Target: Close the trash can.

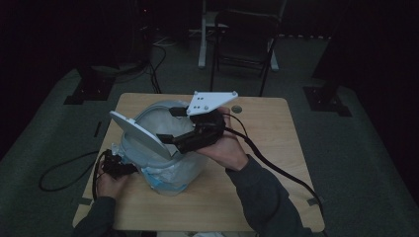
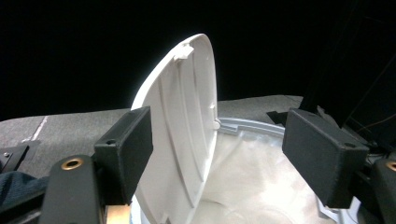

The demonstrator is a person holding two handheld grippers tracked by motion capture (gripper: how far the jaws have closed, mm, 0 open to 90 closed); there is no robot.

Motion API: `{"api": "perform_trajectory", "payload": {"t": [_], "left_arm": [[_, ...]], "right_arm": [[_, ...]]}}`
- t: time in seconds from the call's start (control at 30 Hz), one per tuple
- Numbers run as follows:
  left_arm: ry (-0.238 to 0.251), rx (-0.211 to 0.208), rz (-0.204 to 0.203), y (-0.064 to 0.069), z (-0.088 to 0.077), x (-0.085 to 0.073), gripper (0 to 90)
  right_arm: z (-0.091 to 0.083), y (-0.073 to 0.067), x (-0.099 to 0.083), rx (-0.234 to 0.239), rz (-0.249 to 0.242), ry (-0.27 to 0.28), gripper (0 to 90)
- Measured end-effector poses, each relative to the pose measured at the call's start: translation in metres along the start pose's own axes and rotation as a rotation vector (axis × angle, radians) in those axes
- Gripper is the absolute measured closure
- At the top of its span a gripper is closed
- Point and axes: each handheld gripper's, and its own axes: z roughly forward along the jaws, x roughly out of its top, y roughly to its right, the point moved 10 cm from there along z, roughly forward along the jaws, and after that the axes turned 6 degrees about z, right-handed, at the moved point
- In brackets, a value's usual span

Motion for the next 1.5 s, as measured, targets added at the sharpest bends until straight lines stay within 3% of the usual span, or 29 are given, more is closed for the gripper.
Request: {"api": "perform_trajectory", "payload": {"t": [0.17,0.23,0.3,0.37,0.4,0.5,0.6,0.67,0.73,0.83,0.93,0.97,1.07,1.2,1.4,1.47,1.5], "left_arm": [[-0.001,0.0,0.001,0.0,0.0,0.0,16.6],[-0.001,0.0,0.0,0.0,0.0,0.0,16.6],[0.0,0.0,0.0,0.0,0.0,0.0,16.6],[0.0,0.0,0.0,0.0,0.0,0.0,16.6],[0.0,0.0,0.0,0.0,0.0,0.0,16.6],[-0.001,0.0,0.0,0.0,0.0,0.0,16.6],[0.0,0.0,0.0,0.0,0.0,0.0,16.6],[0.0,0.0,0.0,0.0,0.0,0.0,16.6],[0.0,0.0,0.0,0.0,0.0,0.0,16.6],[-0.001,0.0,0.0,0.0,0.0,0.0,16.6],[-0.001,0.0,0.0,0.0,0.0,0.0,16.6],[0.0,-0.001,0.0,0.0,0.0,0.0,16.6],[-0.001,0.0,0.0,0.0,0.0,0.0,16.6],[-0.003,0.0,0.004,0.0,0.0,0.0,16.6],[-0.004,0.0,0.004,0.0,0.0,-0.001,16.6],[-0.004,0.0,0.004,0.0,0.0,-0.001,16.6],[-0.003,0.0,0.004,0.0,0.0,0.0,16.6]], "right_arm": [[-0.013,-0.003,0.008,-0.021,-0.001,0.055,24.7],[-0.018,-0.006,0.012,0.01,0.007,0.073,24.9],[-0.017,-0.01,0.012,0.027,-0.002,0.069,24.8],[-0.009,-0.01,0.008,0.004,-0.028,0.039,25.9],[-0.004,-0.006,0.005,-0.026,-0.036,0.019,26.5],[0.003,0.011,-0.001,-0.069,0.018,0.004,29.2],[0.004,0.036,-0.008,-0.189,0.015,-0.028,32.1],[0.009,0.048,-0.017,-0.191,0.058,-0.053,32.1],[0.017,0.063,-0.029,-0.222,0.085,-0.088,32.1],[0.032,0.083,-0.044,-0.289,0.072,-0.146,33.8],[0.046,0.091,-0.051,-0.321,0.034,-0.178,44.1],[0.049,0.092,-0.052,-0.32,0.028,-0.182,47.1],[0.056,0.095,-0.058,-0.286,0.029,-0.208,70.1],[0.058,0.093,-0.059,-0.185,0.105,-0.213,89.9],[0.059,0.098,-0.063,-0.147,0.178,-0.237,90.0],[0.058,0.1,-0.063,-0.172,0.148,-0.24,89.2],[0.057,0.102,-0.063,-0.201,0.126,-0.241,84.6]]}}
